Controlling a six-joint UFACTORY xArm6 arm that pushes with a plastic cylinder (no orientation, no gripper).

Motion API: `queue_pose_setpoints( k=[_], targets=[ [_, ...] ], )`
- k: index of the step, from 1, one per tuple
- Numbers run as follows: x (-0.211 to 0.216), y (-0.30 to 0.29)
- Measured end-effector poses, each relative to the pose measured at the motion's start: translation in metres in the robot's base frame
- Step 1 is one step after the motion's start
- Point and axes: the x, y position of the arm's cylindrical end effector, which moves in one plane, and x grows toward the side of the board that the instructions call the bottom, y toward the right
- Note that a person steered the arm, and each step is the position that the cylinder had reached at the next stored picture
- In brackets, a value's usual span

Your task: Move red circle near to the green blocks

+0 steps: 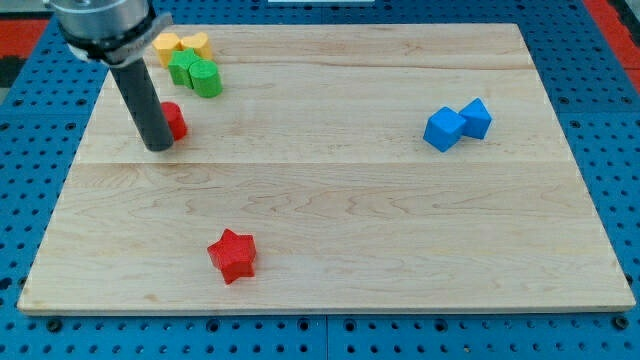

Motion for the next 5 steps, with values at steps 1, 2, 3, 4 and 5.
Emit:
queue_pose_setpoints(
  k=[1, 2, 3, 4, 5],
  targets=[
    [-0.036, -0.018],
    [-0.068, -0.032],
    [-0.052, -0.032],
    [-0.017, -0.006],
    [0.040, 0.054]
  ],
)
